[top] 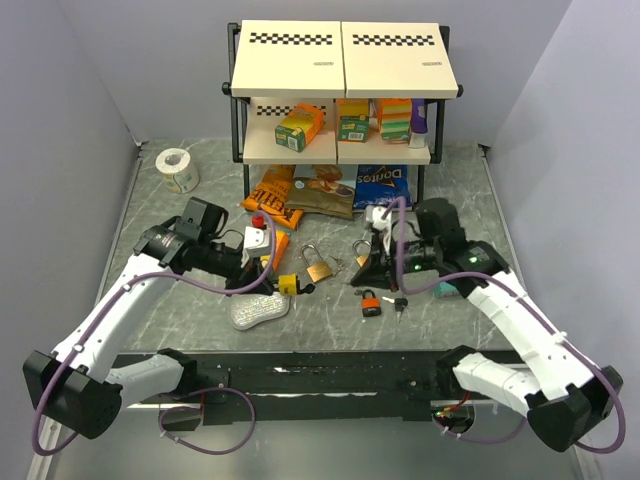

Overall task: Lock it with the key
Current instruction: Place the key at the center of the board.

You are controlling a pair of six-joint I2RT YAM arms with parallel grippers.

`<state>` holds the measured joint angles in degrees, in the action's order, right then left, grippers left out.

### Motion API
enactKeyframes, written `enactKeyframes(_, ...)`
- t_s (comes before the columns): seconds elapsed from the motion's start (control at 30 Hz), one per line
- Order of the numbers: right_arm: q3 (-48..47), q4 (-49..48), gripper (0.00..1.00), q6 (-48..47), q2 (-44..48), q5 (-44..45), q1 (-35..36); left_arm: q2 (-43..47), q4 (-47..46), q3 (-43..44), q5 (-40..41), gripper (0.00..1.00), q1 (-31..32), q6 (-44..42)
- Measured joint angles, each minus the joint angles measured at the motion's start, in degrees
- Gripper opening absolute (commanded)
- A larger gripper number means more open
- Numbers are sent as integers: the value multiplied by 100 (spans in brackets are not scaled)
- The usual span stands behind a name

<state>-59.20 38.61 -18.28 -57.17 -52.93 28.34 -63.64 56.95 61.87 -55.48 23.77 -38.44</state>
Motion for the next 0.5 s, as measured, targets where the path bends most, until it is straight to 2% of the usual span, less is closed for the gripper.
enactKeyframes(0.1, 632, -109, 0, -26, -199, 236, 24, -17, 44, -72, 35, 1, -192, -90)
enactKeyframes(0.27, 1436, -549, 0, 66, -1150, 713, 186, -37, -94, -243, 42, 1, -334, -68)
enactKeyframes(0.37, 1419, -800, 0, 140, -1786, 837, 348, -35, -195, -442, 61, 1, -334, 24)
enactKeyframes(0.5, 837, -793, 0, 240, -2782, 809, 435, -33, -269, -575, 151, 1, -334, 63)
